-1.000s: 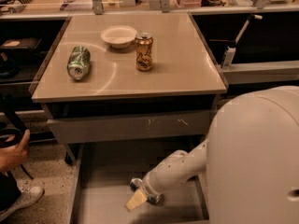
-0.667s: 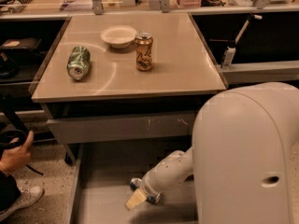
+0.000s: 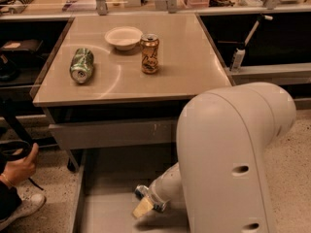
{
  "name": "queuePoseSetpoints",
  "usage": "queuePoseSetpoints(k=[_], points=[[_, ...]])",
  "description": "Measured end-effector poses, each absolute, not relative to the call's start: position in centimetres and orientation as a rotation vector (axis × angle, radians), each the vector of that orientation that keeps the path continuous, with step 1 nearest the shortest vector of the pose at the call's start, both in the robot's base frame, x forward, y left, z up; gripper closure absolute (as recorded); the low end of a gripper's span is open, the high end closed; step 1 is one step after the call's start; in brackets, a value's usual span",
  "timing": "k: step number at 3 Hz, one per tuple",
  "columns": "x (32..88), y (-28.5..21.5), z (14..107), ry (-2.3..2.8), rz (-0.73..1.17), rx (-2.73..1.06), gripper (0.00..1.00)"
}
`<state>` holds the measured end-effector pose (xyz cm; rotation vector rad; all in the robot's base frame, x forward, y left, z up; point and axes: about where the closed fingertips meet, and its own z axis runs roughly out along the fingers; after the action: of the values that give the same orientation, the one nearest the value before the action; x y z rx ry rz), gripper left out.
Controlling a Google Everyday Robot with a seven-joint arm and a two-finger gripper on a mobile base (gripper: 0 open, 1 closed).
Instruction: Pick redbull can from middle drawer and place on counter
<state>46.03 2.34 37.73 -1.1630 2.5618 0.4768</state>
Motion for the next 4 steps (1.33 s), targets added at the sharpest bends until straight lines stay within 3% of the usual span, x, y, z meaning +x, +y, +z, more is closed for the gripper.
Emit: queuePoseSetpoints(k=[2,4], points=[[45.3,2.3,35.3,2.576,0.493,-1.164,0.0],[45.2,2.3,35.3,2.577,0.494,-1.164,0.41]])
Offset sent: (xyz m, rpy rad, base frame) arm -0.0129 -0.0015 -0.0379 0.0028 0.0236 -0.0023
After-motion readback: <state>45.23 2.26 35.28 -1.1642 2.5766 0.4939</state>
